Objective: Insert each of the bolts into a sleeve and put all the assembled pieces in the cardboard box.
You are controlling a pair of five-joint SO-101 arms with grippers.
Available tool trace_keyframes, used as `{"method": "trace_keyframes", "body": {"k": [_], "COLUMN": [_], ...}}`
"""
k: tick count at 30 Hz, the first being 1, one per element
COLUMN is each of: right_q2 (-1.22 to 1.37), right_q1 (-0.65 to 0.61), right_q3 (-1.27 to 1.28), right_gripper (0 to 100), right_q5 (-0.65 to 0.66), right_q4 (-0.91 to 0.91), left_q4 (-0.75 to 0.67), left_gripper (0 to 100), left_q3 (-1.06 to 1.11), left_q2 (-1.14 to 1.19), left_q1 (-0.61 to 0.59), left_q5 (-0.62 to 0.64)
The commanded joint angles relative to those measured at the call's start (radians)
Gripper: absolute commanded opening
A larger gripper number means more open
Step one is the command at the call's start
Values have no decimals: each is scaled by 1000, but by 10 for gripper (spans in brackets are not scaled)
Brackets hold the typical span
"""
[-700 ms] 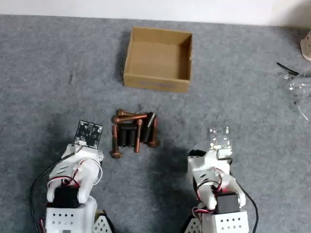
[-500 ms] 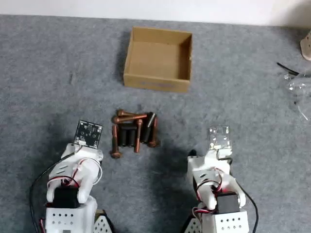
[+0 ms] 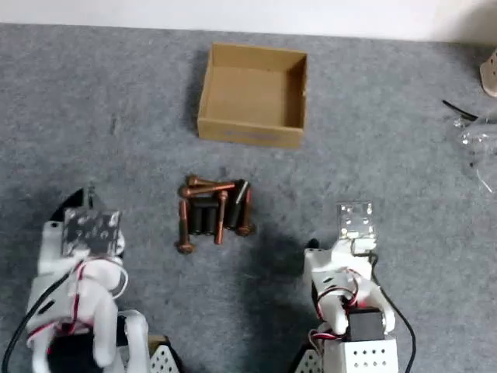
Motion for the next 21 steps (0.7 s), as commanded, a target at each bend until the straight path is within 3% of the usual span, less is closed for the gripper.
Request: {"method": "trace_keyframes", "body": {"k": [1, 10, 16, 21], "right_q2": [-8, -8, -8, -8], "right_q1": [44, 45, 45, 45], "right_q3": [124, 124, 124, 124], "right_gripper": [314, 314, 314, 314], "right_q5": [5, 6, 6, 6], "right_q4": [-30, -30, -30, -30], "left_q4": [8, 87, 74, -38], "left_gripper": [53, 53, 53, 53], "left_q3": [-139, -453, -607, -579], "left_q2": [104, 823, 1184, 1394], "left_q1": [-7, -2, 10, 90], "left_q5": [-14, -5, 166, 282]}}
